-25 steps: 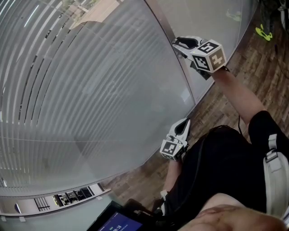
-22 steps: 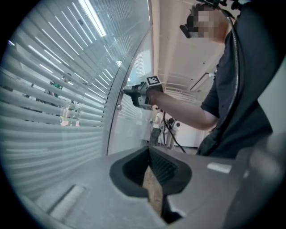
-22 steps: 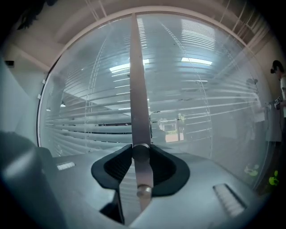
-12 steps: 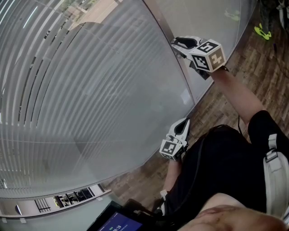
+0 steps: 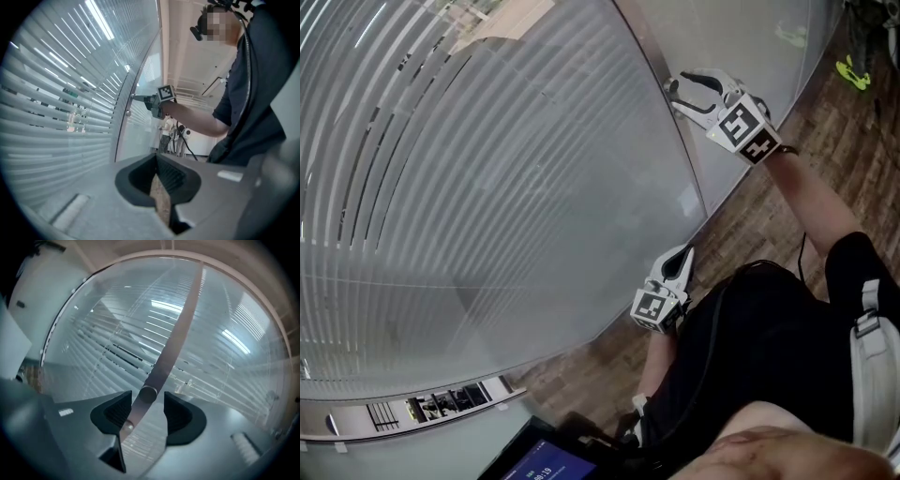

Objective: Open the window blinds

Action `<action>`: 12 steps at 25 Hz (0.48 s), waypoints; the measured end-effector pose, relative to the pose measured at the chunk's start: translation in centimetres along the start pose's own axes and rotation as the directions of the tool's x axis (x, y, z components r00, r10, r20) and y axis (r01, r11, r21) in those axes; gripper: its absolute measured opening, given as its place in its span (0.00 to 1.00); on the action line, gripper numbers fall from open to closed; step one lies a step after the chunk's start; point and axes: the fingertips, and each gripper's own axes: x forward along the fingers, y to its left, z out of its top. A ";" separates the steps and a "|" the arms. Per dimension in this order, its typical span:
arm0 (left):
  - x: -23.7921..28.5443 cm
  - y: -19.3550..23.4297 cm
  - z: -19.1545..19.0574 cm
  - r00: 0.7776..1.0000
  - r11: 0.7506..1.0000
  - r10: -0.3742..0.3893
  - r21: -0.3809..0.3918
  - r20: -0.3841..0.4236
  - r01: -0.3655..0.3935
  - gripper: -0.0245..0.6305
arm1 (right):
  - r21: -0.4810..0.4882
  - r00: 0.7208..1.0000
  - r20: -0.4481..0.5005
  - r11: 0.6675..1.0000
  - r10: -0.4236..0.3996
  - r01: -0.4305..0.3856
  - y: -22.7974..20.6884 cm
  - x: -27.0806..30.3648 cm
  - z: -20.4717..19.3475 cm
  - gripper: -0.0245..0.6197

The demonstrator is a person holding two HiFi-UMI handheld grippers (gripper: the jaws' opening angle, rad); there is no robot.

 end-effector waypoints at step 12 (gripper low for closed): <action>0.8 0.0 0.6 1.000 1.000 0.002 0.008 0.023 -0.002 0.04 | -0.733 0.991 -0.034 0.677 -0.131 0.064 0.9 0.7 -0.4 0.37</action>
